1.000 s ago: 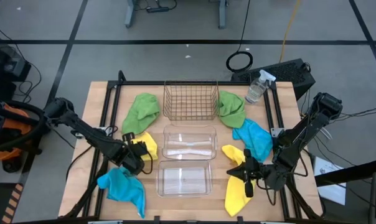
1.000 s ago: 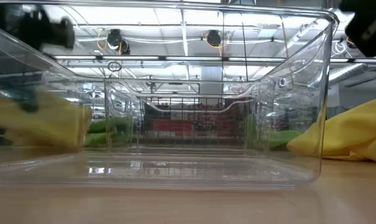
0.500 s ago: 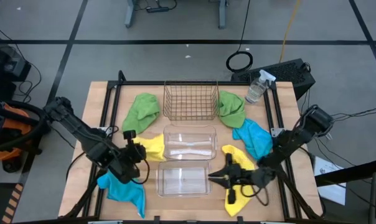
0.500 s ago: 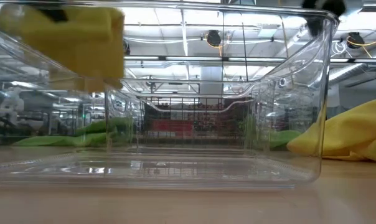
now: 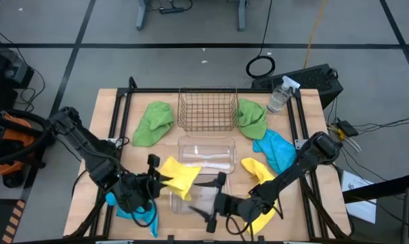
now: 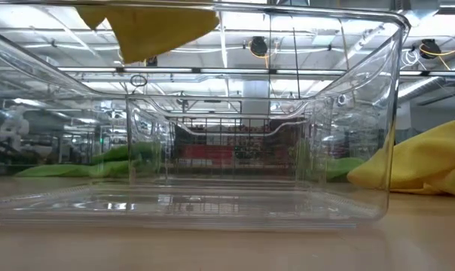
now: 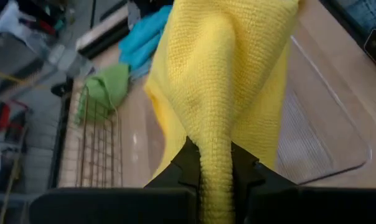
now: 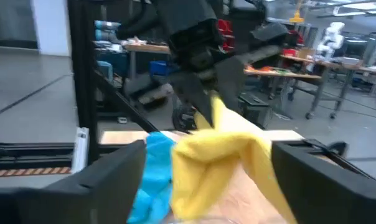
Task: Sort microfiber towel by color & place in baskets
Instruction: Put the left yellow towel into the bottom transparent bin
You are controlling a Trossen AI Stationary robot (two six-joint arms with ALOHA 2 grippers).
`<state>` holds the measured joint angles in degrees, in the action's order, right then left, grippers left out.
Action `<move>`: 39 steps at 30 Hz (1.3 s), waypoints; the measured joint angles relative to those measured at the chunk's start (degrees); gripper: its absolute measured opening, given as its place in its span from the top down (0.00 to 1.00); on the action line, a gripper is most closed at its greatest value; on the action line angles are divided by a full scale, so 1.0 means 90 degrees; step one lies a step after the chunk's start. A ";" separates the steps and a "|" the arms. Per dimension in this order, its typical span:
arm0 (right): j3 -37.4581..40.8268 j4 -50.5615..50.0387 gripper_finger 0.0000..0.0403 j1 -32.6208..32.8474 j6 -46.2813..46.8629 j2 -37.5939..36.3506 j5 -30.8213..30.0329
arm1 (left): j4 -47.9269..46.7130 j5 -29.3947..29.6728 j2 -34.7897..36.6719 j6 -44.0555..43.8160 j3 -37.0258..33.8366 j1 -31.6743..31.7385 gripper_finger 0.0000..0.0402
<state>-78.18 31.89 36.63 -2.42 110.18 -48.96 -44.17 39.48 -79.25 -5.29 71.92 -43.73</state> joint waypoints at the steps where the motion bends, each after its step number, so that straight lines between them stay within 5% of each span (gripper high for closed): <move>1: -0.0096 -0.0003 0.08 -0.0013 -0.0031 0.0086 -0.0029 | 0.0026 0.0051 -0.0044 0.0058 0.0000 -0.0035 0.92; 5: -0.0220 -0.0030 0.02 -0.0139 0.0174 0.0331 -0.0037 | 0.0156 0.0325 -0.0193 0.0186 0.0000 -0.0110 0.92; 14: -0.0220 -0.0656 0.13 -0.0566 0.0902 0.0390 0.0266 | 0.0517 0.0443 -0.0393 0.0355 0.0000 -0.0187 0.92; 19: -0.0221 -0.0794 0.34 -0.0577 0.0959 0.0387 0.0304 | 0.0541 0.0472 -0.0390 0.0307 0.0002 -0.0187 0.92; 26: -0.0220 -0.0804 0.76 -0.0557 0.0850 0.0387 0.0317 | 0.0707 0.0285 -0.0390 -0.0071 0.0002 -0.0187 0.89; 31: -0.0220 -0.0878 0.97 -0.0540 0.0596 0.0387 0.0311 | 0.0684 0.0280 -0.0389 -0.0590 0.0002 -0.0180 0.74; 39: -0.0220 -0.1247 0.94 -0.0344 -0.0489 0.0075 0.0253 | 0.0706 0.0244 -0.0387 -0.1298 0.0002 -0.0240 0.36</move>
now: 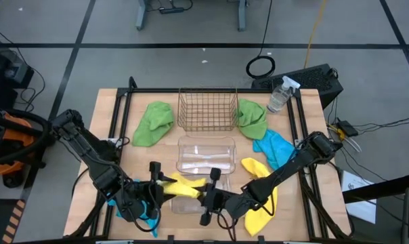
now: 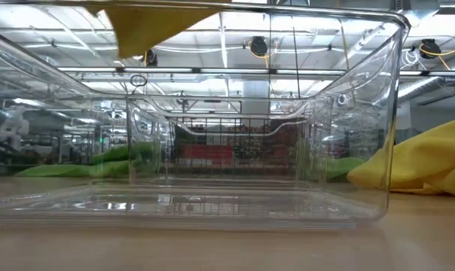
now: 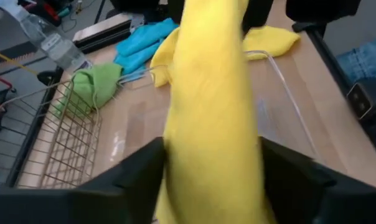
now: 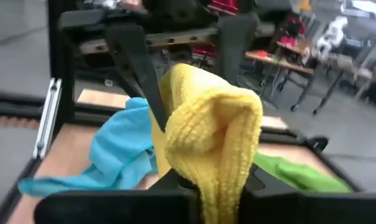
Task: Sort microfiber towel by color & place in baskets
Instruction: Put the left yellow towel into the bottom transparent bin
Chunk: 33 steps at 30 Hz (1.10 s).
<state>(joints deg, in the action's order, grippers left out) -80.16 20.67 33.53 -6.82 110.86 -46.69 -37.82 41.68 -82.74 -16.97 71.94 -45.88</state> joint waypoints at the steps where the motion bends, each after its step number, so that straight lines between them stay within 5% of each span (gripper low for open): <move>1: 0.0000 -0.0044 0.95 0.0044 -0.0261 -0.0045 -0.0003 | 0.0002 -0.0006 0.0000 -0.0076 0.0000 -0.0010 0.31; 8: 0.0000 -0.0029 0.98 0.0402 -0.2109 -0.0176 -0.0038 | 0.0599 -0.0006 0.0005 -0.0389 -0.0105 -0.0100 0.12; 19: 0.0000 0.0037 0.97 0.0645 -0.2435 -0.0178 -0.0619 | 0.2220 -0.0012 -0.0757 0.0886 -0.0226 0.0052 0.10; 33: 0.0000 -0.0205 0.97 0.0924 -0.2228 -0.0178 -0.0641 | 0.2782 -0.0244 -0.0866 0.1141 -0.0233 -0.0051 0.48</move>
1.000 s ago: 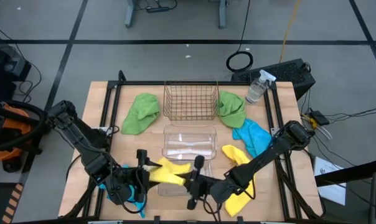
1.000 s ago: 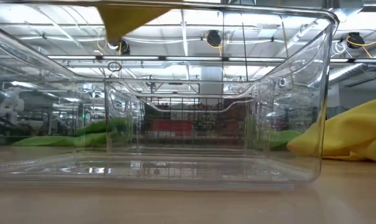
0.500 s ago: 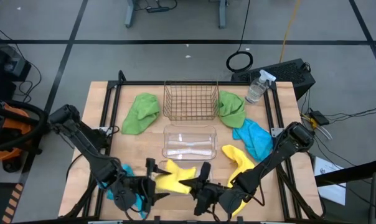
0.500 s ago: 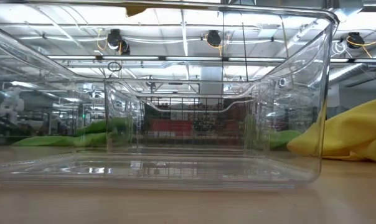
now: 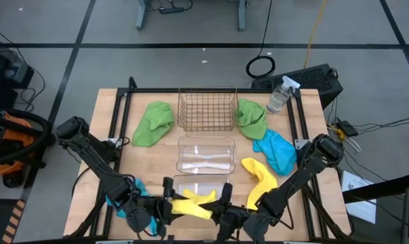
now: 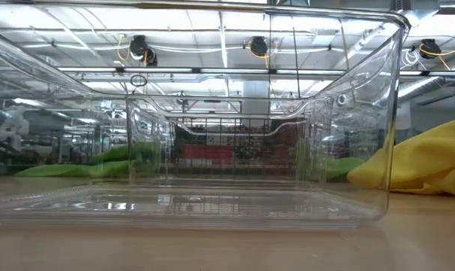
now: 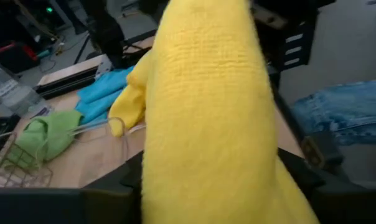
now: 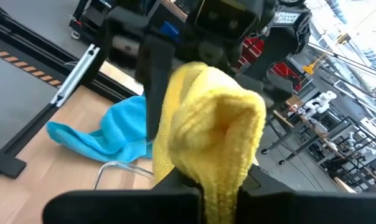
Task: Sort microfiber towel by color & place in baskets
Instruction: Put the left yellow towel into the bottom transparent bin
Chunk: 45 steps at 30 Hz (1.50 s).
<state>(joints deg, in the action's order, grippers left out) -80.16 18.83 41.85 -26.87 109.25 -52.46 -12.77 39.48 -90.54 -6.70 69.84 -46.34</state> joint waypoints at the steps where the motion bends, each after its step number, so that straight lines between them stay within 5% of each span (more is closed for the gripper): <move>1: 0.0000 -0.0040 0.97 0.0002 0.0044 0.0000 0.0004 | 0.0002 -0.0015 0.0015 0.0000 0.0001 -0.0039 0.49; 12: 0.0000 -0.0126 0.97 -0.0013 0.0415 0.0000 -0.0044 | 0.0223 0.0082 0.0026 -0.0050 0.0000 -0.0023 0.57; 20: 0.0000 -0.0278 0.86 0.0047 0.1621 0.0000 -0.0635 | 0.0265 0.0428 0.0026 -0.0056 0.0000 -0.0032 0.94; 28: 0.0000 -0.0819 0.55 0.0490 0.1862 0.0001 -0.0729 | 0.0383 0.0428 0.0052 -0.0053 0.0001 -0.0032 0.91; 33: 0.0000 -0.0909 0.41 0.0886 0.1793 0.0002 -0.1653 | 0.0381 0.0428 0.0157 -0.0051 0.0001 -0.0064 0.91; 45: 0.0002 -0.2795 0.38 0.0566 0.3693 0.0002 -0.1786 | 0.0364 0.0031 0.0327 0.0005 0.0002 -0.0061 0.91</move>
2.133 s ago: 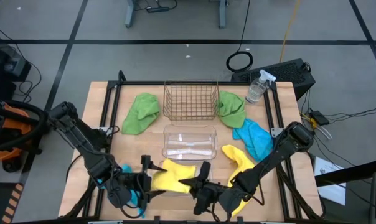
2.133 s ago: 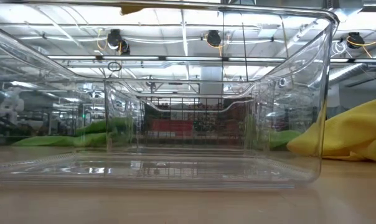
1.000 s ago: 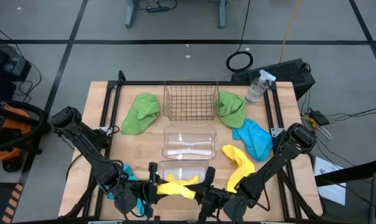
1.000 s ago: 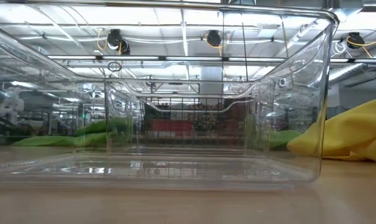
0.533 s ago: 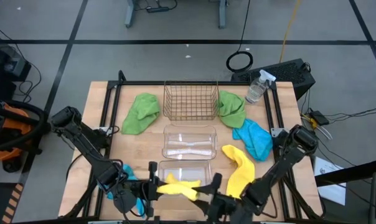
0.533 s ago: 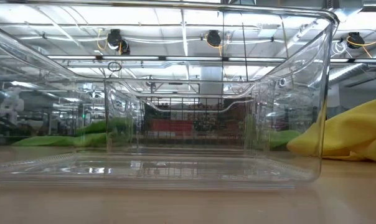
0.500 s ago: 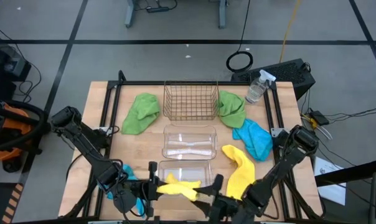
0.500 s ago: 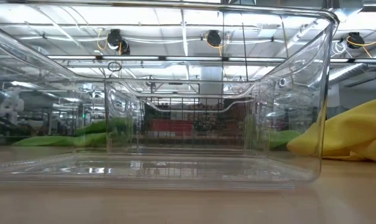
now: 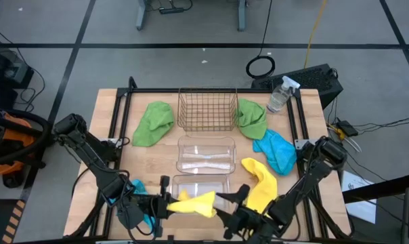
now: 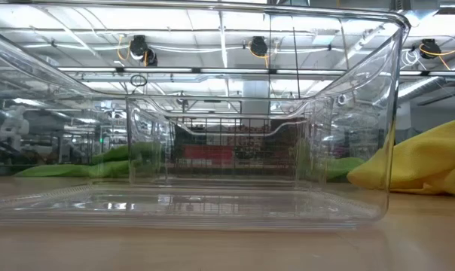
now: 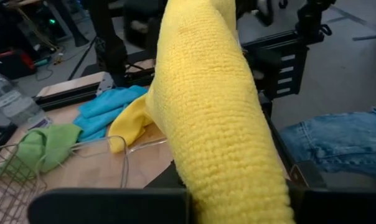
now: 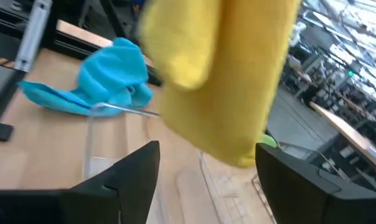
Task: Sort microfiber towel by color & place in baskets
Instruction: Put the left yellow towel into the bottom transparent bin
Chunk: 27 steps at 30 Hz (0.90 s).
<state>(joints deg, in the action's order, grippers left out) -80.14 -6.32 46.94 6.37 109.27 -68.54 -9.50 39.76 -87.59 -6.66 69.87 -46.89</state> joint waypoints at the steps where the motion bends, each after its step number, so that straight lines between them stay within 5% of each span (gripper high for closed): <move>1: 0.0000 -0.0058 0.39 -0.0051 0.0056 0.0000 0.0092 | -0.0001 -0.0034 0.0000 0.0001 0.0000 0.0002 0.91; 9: 0.0000 0.0114 0.59 -0.0331 0.0073 0.0000 0.1766 | -0.0005 -0.0043 0.0000 0.0129 0.0000 0.0058 0.91; 18: 0.0000 0.0321 0.96 -0.0223 -0.0250 0.0000 0.1992 | -0.0154 -0.0023 -0.0002 0.0003 0.0000 0.0292 0.91; 27: 0.0000 0.1570 0.89 -0.0091 -0.1099 0.0000 0.2634 | -0.0365 -0.0264 -0.0008 -0.0230 0.0000 0.0487 0.91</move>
<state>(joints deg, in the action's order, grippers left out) -80.14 7.81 46.13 -3.53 109.27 -44.84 -12.79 37.39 -87.66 -8.72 69.87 -42.50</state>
